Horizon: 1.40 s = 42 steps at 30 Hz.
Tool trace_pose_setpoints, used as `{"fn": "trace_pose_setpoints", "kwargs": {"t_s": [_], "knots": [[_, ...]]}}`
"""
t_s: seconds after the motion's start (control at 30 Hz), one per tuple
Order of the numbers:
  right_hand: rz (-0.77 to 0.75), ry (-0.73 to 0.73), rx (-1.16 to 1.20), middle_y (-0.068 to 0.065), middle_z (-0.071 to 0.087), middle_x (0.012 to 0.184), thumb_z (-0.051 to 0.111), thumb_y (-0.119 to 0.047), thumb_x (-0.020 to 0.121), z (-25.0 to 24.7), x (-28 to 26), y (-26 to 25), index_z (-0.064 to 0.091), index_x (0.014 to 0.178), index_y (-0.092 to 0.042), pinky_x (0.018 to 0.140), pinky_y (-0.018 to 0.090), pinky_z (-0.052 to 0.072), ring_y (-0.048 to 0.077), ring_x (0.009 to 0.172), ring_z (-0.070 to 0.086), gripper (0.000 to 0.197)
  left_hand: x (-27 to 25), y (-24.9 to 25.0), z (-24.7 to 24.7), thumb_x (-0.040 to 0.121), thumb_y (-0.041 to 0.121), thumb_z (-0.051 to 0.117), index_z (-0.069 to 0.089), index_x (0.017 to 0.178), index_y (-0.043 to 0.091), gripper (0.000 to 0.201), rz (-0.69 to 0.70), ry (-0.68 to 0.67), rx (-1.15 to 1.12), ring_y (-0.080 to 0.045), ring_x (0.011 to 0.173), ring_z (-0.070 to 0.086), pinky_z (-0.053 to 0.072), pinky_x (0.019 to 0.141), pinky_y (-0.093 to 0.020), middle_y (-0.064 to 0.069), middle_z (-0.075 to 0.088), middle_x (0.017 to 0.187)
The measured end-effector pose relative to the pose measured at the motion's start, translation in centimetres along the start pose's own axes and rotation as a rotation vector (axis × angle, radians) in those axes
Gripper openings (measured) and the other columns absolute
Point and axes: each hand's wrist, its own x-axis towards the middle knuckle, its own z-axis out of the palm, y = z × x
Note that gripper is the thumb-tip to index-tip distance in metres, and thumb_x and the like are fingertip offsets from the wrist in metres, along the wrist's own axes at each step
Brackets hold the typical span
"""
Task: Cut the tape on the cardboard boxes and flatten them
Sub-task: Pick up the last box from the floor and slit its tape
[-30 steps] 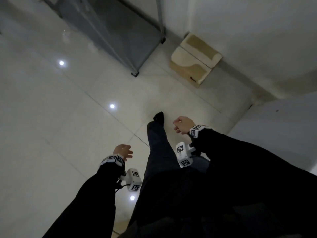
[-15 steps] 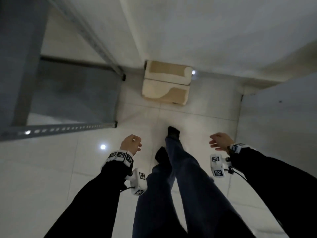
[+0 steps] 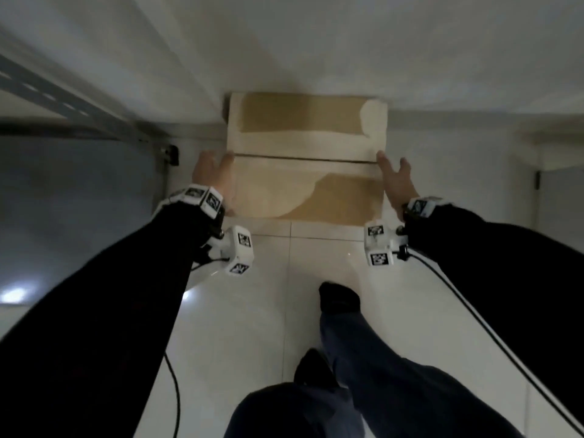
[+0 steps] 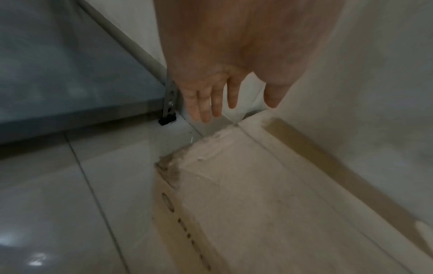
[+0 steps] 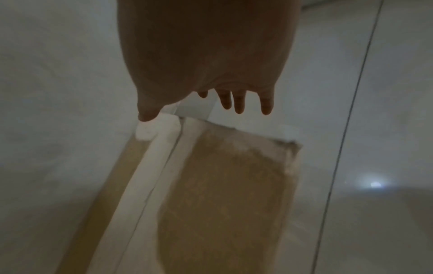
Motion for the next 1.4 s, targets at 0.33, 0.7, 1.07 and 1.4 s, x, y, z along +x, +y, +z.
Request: {"fn": "trace_pose_setpoints", "kwargs": {"t_s": [0.33,0.7,1.07,1.4], "knots": [[0.054,-0.245,0.257,0.0,0.054,0.131,0.027,-0.056,0.097,-0.6,-2.0,0.8,0.04,0.142,-0.018,0.065,0.019,0.057,-0.002,0.079,0.064,0.06,-1.2,-0.2,1.3,0.099,0.041,0.041,0.058,0.117,-0.001,0.048,-0.122,-0.086,-0.01,-0.031,0.112,0.056,0.04,0.082,-0.029,-0.019,0.059,0.122],[0.022,-0.168,0.166,0.004,0.044,0.143,0.024,-0.052,0.1,-14.3,-26.4,-2.4,0.038,0.141,-0.018,0.111,0.038,0.033,0.02,0.128,0.044,0.056,-26.1,6.1,-9.4,0.099,0.039,0.044,0.046,0.123,0.002,0.045,-0.12,-0.02,-0.165,-0.025,0.108,0.053,0.03,0.075,-0.023,-0.011,0.054,0.116],[-0.199,0.071,0.007,0.015,0.049,0.136,0.024,-0.052,0.099,-31.0,-53.2,-7.2,0.047,0.136,-0.006,0.088,0.022,0.031,0.026,0.123,0.047,0.063,-49.8,16.9,-23.5,0.098,0.036,0.046,0.057,0.121,0.002,0.043,0.178,0.011,-0.272,-0.032,0.117,0.053,0.039,0.099,-0.033,-0.017,0.058,0.125],[-0.406,0.286,0.078,0.01,0.056,0.128,0.024,-0.058,0.096,-50.0,-62.8,-4.2,0.054,0.13,-0.012,0.103,0.042,0.04,0.025,0.116,0.053,0.064,-66.7,28.4,-22.2,0.101,0.039,0.037,0.056,0.112,0.01,0.037,0.492,-0.111,-0.356,-0.023,0.102,0.056,0.042,0.089,-0.034,-0.006,0.061,0.111]]}}
